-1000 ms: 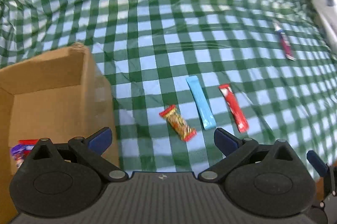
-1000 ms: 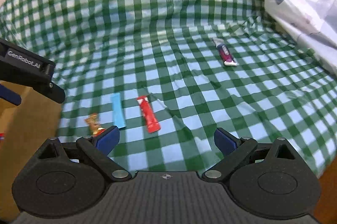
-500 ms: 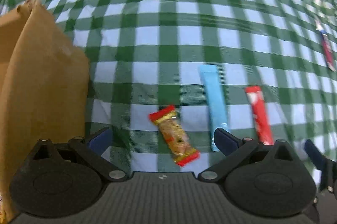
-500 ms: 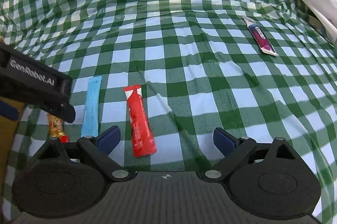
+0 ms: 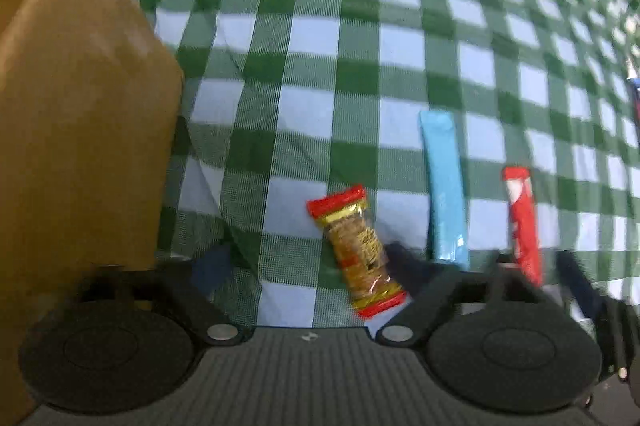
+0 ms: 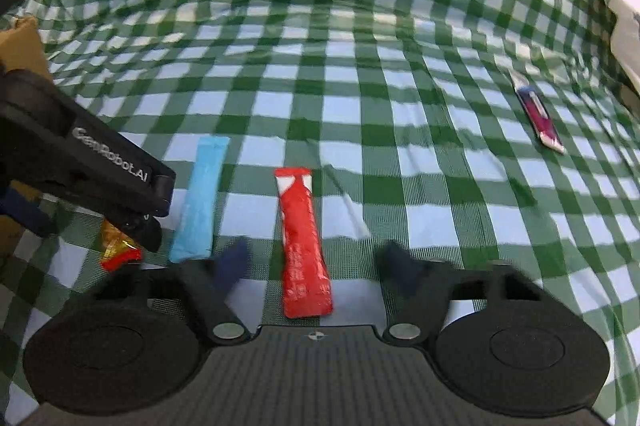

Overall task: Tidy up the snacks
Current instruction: 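Grasp the red stick packet with the right tool while the left tool grasps the gold candy, then carry the red packet and gold candy over the box with both tools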

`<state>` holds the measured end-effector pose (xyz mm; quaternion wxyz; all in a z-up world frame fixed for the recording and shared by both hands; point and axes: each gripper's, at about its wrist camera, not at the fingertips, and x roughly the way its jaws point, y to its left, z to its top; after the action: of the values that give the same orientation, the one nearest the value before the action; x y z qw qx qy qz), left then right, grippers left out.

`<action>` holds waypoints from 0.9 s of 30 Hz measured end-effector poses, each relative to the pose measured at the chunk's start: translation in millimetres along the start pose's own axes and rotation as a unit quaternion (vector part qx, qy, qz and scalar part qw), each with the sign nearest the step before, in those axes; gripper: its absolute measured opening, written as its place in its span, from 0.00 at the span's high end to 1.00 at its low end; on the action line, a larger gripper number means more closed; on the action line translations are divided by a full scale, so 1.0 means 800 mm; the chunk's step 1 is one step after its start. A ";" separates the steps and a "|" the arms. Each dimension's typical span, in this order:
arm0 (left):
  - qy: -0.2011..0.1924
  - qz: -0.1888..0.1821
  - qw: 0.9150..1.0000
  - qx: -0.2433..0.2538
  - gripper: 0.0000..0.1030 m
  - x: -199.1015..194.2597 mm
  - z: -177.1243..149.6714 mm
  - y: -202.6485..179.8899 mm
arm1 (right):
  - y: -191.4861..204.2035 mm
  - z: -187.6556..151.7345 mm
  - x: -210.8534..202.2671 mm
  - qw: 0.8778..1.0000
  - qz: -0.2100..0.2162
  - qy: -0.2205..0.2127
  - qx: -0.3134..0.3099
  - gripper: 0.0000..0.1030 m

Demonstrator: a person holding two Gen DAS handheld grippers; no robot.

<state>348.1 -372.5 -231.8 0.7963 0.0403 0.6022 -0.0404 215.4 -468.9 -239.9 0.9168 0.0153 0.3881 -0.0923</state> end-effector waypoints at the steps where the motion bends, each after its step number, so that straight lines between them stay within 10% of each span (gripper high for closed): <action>1: -0.008 -0.003 1.000 0.012 0.70 -0.006 0.001 0.001 | 0.002 0.000 -0.002 1.000 -0.002 -0.001 -0.007 0.63; 5: 0.003 -0.028 0.999 0.028 0.82 -0.016 0.002 0.006 | 0.001 0.003 -0.007 1.000 -0.005 0.007 -0.017 0.87; 20: -0.067 -0.140 0.986 0.063 0.82 -0.170 -0.088 0.067 | -0.015 0.017 -0.117 0.995 -0.053 -0.028 0.078 0.88; 27: -0.131 -0.129 0.982 0.050 0.82 -0.256 -0.121 0.156 | 0.049 0.029 -0.222 0.995 -0.009 -0.066 0.069 0.88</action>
<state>214.0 -234.7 -58.8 0.8537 -0.0032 0.4896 -0.1775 117.8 -405.0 -98.0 0.9363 0.0685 0.3198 -0.1281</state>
